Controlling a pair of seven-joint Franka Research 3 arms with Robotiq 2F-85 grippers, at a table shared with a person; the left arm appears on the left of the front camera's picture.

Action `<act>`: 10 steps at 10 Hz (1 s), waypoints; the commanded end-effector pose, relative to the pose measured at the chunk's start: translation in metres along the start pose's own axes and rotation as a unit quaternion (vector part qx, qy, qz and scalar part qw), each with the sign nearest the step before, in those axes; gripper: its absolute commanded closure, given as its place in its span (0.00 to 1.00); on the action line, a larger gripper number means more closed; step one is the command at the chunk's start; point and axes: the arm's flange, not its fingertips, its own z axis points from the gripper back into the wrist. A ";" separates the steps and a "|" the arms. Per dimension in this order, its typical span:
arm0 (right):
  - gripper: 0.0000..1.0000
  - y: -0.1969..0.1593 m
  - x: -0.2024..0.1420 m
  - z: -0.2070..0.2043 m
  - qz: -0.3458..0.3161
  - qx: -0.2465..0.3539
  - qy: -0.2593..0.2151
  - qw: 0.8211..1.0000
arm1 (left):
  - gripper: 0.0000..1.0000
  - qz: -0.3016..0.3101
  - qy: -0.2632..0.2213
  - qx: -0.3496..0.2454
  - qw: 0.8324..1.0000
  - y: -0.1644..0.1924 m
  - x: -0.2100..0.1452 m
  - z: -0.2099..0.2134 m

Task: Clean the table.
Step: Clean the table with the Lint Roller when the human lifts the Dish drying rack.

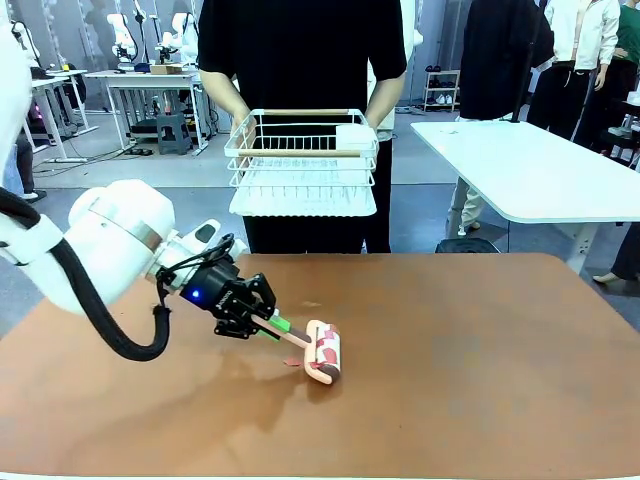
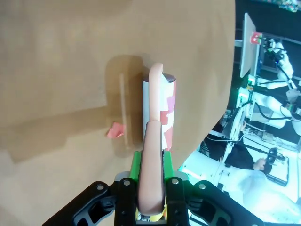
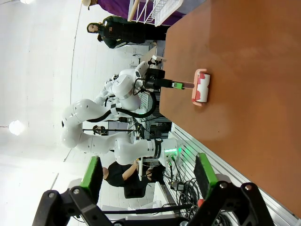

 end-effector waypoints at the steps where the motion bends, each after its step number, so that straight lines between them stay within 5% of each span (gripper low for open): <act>1: 0.00 0.002 -0.001 0.000 0.003 0.002 0.000 1.000 | 0.79 0.035 0.006 0.094 0.995 0.049 -0.020 0.013; 10: 0.00 0.002 -0.001 0.000 0.003 0.002 0.000 1.000 | 0.79 0.042 -0.010 0.116 0.992 0.076 -0.039 0.089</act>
